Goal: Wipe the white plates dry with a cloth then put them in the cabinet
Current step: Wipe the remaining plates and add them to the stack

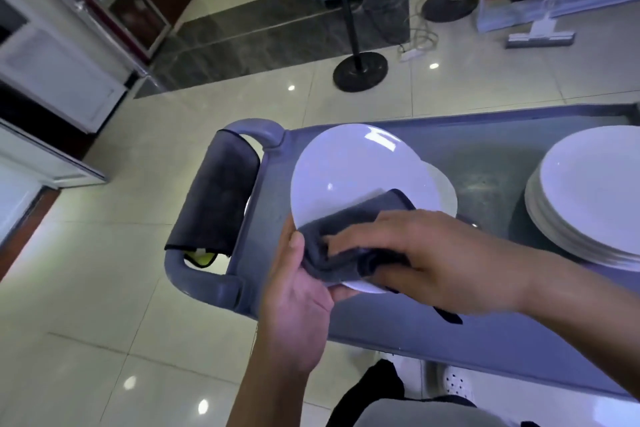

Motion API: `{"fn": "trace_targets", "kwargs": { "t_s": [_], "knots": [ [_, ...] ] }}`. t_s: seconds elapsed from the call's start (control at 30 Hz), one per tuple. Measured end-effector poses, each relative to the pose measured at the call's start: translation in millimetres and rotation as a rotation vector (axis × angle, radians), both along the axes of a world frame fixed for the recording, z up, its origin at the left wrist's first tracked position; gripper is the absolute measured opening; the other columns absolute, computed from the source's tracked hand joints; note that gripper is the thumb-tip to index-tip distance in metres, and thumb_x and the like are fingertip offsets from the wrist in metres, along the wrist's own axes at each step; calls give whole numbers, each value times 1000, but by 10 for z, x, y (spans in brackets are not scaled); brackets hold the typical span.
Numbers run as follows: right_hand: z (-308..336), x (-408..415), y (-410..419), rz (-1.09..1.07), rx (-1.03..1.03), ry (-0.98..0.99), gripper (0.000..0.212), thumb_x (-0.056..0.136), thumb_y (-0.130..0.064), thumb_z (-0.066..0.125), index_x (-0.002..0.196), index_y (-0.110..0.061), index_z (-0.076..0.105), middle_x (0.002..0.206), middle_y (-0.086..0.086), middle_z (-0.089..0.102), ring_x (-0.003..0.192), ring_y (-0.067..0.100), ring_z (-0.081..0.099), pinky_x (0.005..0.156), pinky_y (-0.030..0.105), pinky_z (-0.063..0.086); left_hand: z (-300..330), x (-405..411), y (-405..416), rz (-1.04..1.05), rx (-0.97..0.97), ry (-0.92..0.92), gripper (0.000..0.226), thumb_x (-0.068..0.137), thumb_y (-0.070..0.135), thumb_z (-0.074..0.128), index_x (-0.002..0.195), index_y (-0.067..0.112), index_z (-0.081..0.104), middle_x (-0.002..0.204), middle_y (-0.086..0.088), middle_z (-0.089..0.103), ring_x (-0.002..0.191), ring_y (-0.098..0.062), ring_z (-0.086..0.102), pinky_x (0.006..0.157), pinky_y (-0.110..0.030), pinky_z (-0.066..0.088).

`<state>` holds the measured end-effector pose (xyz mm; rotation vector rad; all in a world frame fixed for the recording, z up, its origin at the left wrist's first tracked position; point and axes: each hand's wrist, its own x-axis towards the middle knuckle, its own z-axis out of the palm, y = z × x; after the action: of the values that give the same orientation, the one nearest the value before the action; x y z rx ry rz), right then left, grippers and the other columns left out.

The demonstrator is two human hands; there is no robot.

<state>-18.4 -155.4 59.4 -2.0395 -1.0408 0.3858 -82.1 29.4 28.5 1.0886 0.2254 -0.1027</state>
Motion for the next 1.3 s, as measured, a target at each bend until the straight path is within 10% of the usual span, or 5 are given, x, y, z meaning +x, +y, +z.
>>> {"fn": "trace_targets", "kwargs": {
  "t_s": [0.47,0.7,0.97,1.07,1.3],
  "knots": [
    [-256,-209,-289,18,-221,-36,47,98,-21,53,133,-50,45,101,-33,55,108,2,49,85,19,44,-192,-57,48,75,43,-41,66,81,-2,51,140,28,58,137,-14,63,112,-35,63,75,-45,55],
    [-593,-426,-641,-622,267,521,39,95,-3,63,106,-40,69,70,2,62,61,17,51,61,33,43,-313,112,157,68,63,-2,61,78,0,60,131,29,65,129,-3,67,112,-22,65,81,-52,58],
    [-200,-183,-716,-1109,410,200,34,96,-3,62,100,-36,72,81,-10,70,70,9,60,61,17,50,-421,358,83,-67,0,61,68,75,1,61,137,28,61,122,-3,70,103,-23,67,69,-44,59],
    [16,31,-457,-955,280,-77,40,93,0,64,113,-35,68,109,-34,64,102,-11,59,85,6,42,-406,433,5,-143,-15,69,65,72,2,60,131,29,65,114,-2,73,94,-19,69,62,-39,59],
    [-389,228,217,-782,-32,-192,60,84,-13,48,139,-35,49,158,-24,31,154,4,5,124,53,-1,-417,559,89,-302,-88,35,66,77,0,56,132,36,66,110,-11,73,96,-27,67,69,-47,59]
  ]
}}
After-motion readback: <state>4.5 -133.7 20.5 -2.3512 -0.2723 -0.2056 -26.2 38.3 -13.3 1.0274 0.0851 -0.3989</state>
